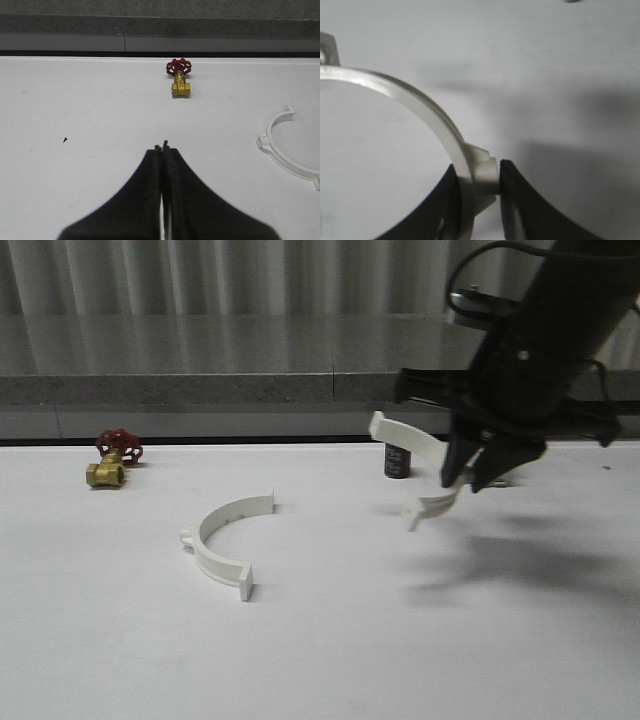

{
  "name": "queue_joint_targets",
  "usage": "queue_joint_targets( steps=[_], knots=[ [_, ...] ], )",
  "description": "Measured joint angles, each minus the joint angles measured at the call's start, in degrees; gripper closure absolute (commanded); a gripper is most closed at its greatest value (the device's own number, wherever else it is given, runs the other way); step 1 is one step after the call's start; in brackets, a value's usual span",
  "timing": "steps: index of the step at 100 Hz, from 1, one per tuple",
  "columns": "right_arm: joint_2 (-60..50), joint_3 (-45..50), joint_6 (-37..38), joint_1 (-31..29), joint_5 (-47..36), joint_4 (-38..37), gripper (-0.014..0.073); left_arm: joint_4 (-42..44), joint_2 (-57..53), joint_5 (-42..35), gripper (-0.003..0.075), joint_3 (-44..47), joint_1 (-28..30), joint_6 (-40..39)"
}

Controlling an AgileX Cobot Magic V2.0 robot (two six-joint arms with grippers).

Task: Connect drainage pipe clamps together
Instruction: 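Carry the clamp half toward the placed half and lower it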

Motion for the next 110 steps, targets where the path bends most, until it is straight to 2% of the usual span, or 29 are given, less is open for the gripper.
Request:
queue_joint_targets(
  steps=[31, 74, 110],
  knots=[
    [8.7, -7.7, 7.7, 7.3, 0.6, -0.8, 0.0504, 0.0, 0.0, 0.0, 0.0740, 0.0, 0.0, 0.0],
    [14.3, -14.4, 26.6, 13.3, 7.8, -18.8, 0.0505, 0.0, 0.0, 0.0, 0.0740, 0.0, 0.0, 0.0],
    [16.3, -15.5, 34.2, 15.0, 9.2, -22.2, 0.0505, 0.0, 0.0, 0.0, 0.0740, 0.0, 0.0, 0.0]
  ],
)
